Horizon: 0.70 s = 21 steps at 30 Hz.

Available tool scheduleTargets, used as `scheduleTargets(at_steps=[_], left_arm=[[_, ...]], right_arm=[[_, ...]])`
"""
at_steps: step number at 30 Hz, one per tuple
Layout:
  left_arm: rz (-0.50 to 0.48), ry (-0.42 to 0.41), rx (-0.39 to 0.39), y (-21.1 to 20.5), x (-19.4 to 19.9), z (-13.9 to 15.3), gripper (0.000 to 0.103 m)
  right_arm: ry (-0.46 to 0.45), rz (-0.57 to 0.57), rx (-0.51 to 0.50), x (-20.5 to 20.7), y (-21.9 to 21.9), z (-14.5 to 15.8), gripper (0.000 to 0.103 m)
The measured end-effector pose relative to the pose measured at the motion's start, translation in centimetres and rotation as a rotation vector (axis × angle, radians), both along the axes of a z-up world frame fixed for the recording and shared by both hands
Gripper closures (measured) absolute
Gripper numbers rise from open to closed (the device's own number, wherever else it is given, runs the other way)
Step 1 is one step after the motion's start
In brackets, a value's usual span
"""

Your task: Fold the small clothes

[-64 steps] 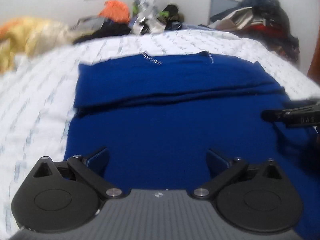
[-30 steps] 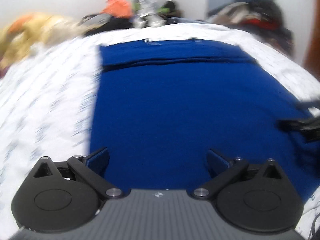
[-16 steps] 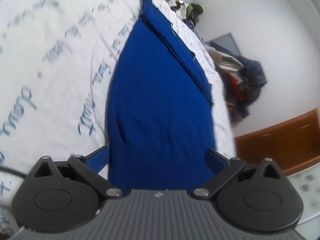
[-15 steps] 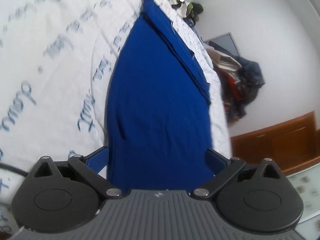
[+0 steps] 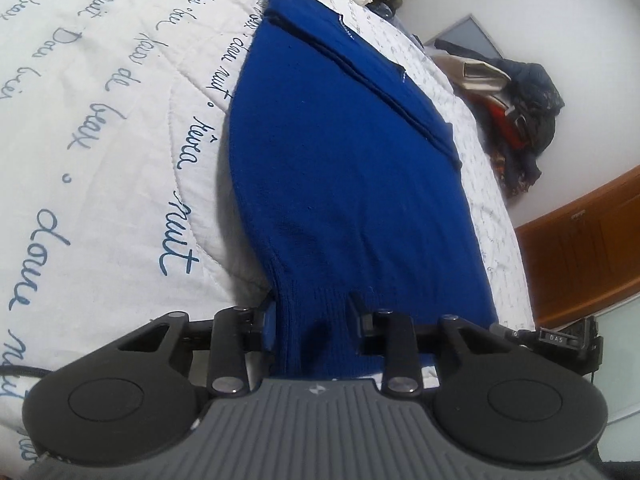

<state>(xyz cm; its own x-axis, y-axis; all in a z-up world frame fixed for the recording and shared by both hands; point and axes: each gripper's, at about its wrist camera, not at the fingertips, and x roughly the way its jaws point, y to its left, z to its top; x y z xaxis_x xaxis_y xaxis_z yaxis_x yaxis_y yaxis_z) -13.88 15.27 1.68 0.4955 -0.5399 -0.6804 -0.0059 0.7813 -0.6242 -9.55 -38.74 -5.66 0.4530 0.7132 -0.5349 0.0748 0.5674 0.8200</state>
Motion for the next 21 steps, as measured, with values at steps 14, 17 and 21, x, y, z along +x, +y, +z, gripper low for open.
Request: scheduleTargets(at_steps=[14,17,21], left_arm=[[0.037,0.009,-0.239,0.9,1.8,-1.4,0.034],[0.013,0.025,-0.219,1.0,1.3,-1.3,0.046],[0.006,0.047,-0.221,0.8,0.6,-2.2,0.077]], right_arm=[[-0.067,-0.102,0.043,4.8,-2.3,-0.5,0.028],[-0.073,-0.022,0.030,4.5,-1.1,-0.2,0.030],[-0.065,0.070,0.023,2.3,0.4,-0.3,0.048]])
